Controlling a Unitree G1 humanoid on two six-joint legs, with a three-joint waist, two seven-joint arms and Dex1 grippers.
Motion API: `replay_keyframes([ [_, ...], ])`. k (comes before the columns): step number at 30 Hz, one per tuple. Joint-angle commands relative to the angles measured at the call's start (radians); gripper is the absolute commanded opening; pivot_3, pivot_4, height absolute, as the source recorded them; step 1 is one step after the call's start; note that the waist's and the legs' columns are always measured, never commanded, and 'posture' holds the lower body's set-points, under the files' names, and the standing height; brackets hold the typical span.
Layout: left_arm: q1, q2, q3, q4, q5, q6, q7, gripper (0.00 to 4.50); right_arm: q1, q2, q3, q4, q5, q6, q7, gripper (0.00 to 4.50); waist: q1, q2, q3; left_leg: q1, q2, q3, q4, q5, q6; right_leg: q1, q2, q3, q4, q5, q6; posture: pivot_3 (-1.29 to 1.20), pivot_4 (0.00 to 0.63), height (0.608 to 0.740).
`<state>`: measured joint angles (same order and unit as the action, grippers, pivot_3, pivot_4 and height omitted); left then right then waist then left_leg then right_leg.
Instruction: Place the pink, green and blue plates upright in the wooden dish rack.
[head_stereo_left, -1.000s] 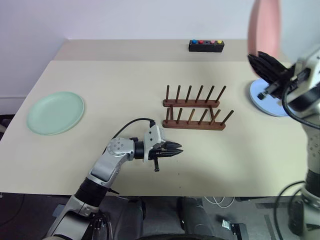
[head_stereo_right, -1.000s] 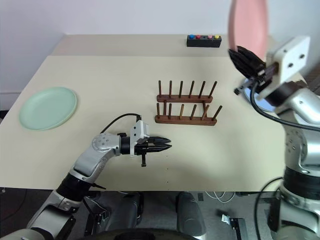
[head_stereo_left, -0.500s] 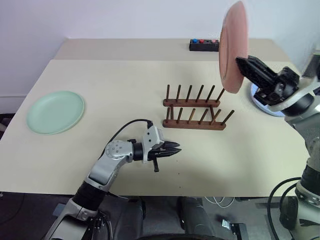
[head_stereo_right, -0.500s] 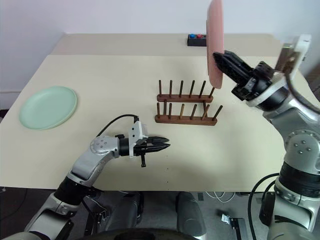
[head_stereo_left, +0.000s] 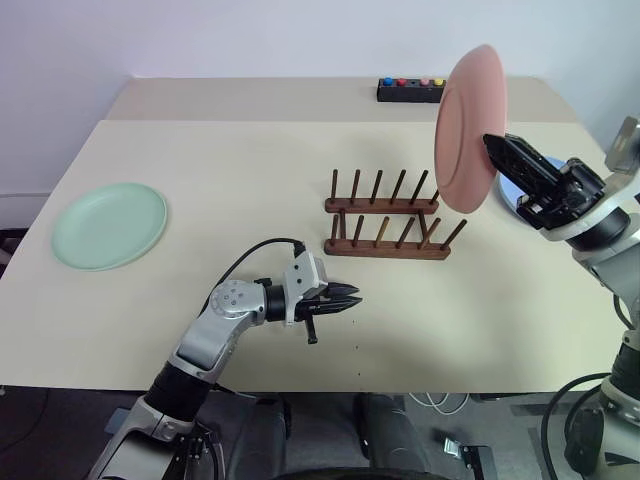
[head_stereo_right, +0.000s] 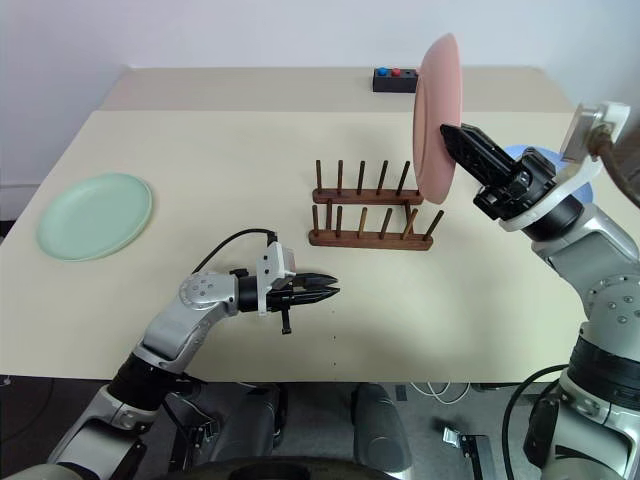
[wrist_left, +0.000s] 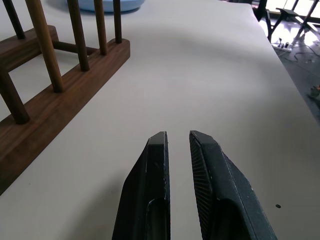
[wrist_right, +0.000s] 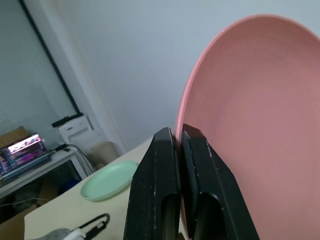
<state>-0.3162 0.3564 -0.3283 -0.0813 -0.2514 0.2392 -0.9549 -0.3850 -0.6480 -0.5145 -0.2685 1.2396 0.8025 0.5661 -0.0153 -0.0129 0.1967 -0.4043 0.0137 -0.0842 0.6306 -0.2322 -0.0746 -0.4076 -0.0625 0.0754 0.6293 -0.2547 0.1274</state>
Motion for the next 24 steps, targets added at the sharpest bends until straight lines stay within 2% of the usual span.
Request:
replay_keyframes([
  [1, 0.005, 0.002, 0.02, -0.039, -0.019, 0.001, 0.0, 0.66, -0.009, -0.006, -0.016, 0.003, 0.044, 0.004, -0.013, 0.09, 0.0, 0.0, 0.0, 0.0, 0.0, 0.0, 0.0, 0.0, 0.0, 0.0, 0.0, 0.0, 0.0, 0.0, 0.0, 0.0, 0.15, 0.73],
  [17, 0.008, 0.004, 0.03, -0.04, -0.022, -0.004, 0.004, 0.66, 0.014, -0.001, -0.019, 0.041, 0.128, 0.036, -0.038, 0.09, 0.0, 0.0, 0.0, 0.0, 0.0, 0.0, 0.0, 0.0, 0.0, 0.0, 0.0, 0.0, 0.0, 0.0, 0.0, 0.0, 0.15, 0.73],
  [24, -0.013, -0.044, 0.09, -0.027, -0.041, -0.054, 0.048, 0.66, 0.025, 0.006, -0.021, 0.058, 0.158, 0.04, -0.048, 0.09, 0.0, 0.0, 0.0, 0.0, 0.0, 0.0, 0.0, 0.0, 0.0, 0.0, 0.0, 0.0, 0.0, 0.0, 0.0, 0.0, 0.15, 0.73],
])
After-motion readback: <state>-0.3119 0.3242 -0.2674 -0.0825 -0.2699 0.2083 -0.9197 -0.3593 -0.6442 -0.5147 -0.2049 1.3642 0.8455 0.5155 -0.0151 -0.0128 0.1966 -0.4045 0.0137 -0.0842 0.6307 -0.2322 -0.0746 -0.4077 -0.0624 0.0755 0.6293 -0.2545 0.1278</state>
